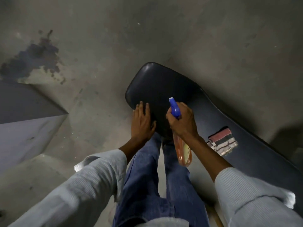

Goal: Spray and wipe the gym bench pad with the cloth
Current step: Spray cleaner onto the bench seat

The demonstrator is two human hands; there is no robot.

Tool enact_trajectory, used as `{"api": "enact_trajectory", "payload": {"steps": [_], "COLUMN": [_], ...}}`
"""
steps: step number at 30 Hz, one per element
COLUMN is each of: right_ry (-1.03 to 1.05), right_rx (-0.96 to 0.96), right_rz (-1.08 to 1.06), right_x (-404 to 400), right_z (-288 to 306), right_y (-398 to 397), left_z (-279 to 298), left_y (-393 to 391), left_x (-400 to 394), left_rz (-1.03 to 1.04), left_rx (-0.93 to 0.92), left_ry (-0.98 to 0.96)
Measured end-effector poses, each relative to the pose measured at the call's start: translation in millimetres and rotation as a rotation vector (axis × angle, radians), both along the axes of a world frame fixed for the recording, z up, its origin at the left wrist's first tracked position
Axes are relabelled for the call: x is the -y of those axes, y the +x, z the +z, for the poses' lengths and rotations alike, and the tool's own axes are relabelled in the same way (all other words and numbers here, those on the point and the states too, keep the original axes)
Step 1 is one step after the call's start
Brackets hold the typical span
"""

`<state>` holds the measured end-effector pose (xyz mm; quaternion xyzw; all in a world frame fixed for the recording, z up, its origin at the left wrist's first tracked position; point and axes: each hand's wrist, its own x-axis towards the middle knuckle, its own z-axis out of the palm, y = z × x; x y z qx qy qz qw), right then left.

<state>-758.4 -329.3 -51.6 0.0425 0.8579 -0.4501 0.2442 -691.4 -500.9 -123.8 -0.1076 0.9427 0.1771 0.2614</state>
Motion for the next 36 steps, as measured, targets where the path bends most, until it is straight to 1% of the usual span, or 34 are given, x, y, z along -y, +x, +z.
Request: {"api": "enact_trajectory", "payload": {"steps": [2, 5, 9, 12, 16, 19, 24, 29, 36], "right_ry": [-0.004, -0.006, -0.001, -0.005, -0.042, -0.044, -0.05, -0.035, -0.052], "right_rx": [-0.009, 0.03, 0.048, 0.073, 0.086, 0.076, 0.075, 0.01, -0.057], "right_rz": [0.034, 0.03, 0.039, 0.121, 0.214, 0.221, 0.205, 0.129, -0.004], "right_x": [11.8, 24.8, 32.0, 34.3, 36.6, 36.7, 34.6, 29.3, 15.7], "right_z": [-8.2, -18.8, -31.6, -34.8, -35.5, -37.5, -38.9, -40.0, -34.1], "right_y": [-1.3, -4.2, -7.5, -7.6, -2.8, 0.5, 2.1, -5.2, -18.3], "left_z": [-25.0, -51.5, -64.5, -67.6, -74.3, -78.6, -76.9, -77.7, -75.3], "left_y": [-2.9, 0.5, 6.9, 9.4, 21.0, 27.4, 25.7, 23.1, 16.4], "left_x": [3.7, -0.7, -9.0, -8.0, -4.4, -5.9, -7.7, -6.5, -4.4], "left_rz": [-0.02, -0.081, -0.043, -0.046, -0.183, -0.267, -0.286, -0.304, -0.362], "left_rx": [0.005, -0.011, -0.091, -0.118, -0.173, -0.171, -0.129, -0.191, -0.212], "left_ry": [0.003, 0.038, 0.043, 0.069, 0.167, 0.163, 0.126, 0.123, 0.13]}}
